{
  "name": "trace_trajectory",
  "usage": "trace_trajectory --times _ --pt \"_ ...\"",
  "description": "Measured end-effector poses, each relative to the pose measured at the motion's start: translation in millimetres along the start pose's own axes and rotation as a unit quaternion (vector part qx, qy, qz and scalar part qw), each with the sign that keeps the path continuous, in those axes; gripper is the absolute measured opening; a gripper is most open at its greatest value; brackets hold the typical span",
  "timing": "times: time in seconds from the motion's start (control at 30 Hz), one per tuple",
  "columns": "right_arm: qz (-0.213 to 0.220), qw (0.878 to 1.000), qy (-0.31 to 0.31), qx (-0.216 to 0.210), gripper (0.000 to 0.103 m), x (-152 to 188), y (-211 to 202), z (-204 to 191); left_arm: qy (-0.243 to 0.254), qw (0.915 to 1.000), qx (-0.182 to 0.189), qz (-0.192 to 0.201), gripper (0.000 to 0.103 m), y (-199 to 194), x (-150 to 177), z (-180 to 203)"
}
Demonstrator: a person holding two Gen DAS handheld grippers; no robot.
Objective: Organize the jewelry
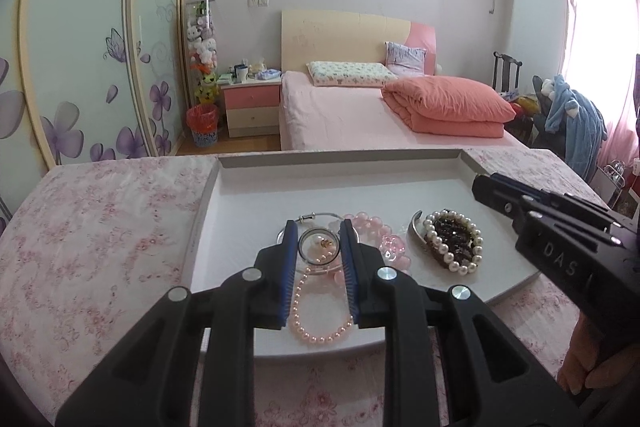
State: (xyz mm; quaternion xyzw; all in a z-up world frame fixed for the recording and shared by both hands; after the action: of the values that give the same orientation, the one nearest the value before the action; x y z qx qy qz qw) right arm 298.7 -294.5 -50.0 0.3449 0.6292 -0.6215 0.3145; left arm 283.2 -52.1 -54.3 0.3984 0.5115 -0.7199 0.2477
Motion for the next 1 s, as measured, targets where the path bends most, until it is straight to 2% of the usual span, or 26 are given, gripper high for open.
trace_trajectory --times 0.23,0.33,0.4,0.53,0.63,0.67,0.9,0.97,1.0 --pt "-0.025 1.0 0.004 -0.003 0.014 2 17 -1 -0.003 0.9999 0.002 -0.013 0.022 17 0 -1" --pt "-0.032 0.999 0.013 -0.006 0.015 3 18 1 -0.006 0.9999 0.003 -0.014 0.025 19 -1 -2" --pt "-0.034 0.999 0.017 -0.007 0.015 3 16 4 -0.007 0.9999 0.001 -0.012 0.031 17 -1 -3" --pt "-0.035 0.999 0.028 -0.005 0.016 1 13 10 -0.009 0.9999 -0.007 -0.007 0.033 11 -2 -8" --pt "-0.032 0.999 0.035 -0.002 0.032 1 7 14 -0.012 0.9998 -0.015 -0.004 0.035 4 -2 -13" --pt "-0.029 0.999 0.035 0.0 0.034 1 4 15 -0.014 0.9997 -0.018 -0.002 0.036 0 -3 -15" --pt "-0.018 0.999 0.041 -0.004 0.035 6 -23 24 -0.03 0.9992 -0.028 0.004 0.042 -31 3 -25" --pt "-0.013 0.999 0.046 -0.004 0.042 10 -37 26 -0.036 0.9989 -0.031 0.006 0.046 -44 8 -27" --pt "-0.01 0.999 0.046 -0.005 0.043 11 -41 27 -0.04 0.9987 -0.03 0.007 0.047 -52 10 -27"
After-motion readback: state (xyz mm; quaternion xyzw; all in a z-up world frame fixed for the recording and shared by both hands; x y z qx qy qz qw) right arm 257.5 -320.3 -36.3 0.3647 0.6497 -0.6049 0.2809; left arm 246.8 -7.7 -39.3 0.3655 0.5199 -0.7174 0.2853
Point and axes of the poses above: each gripper's, at about its wrist camera, not at the fingertips, and y roughly the way its jaws point, z to its right, x to its underside, the point moved 1 cm from there along y, roughly the way its jaws point, and after that the axes turned 13 degrees about x, right-handed, at the moved point
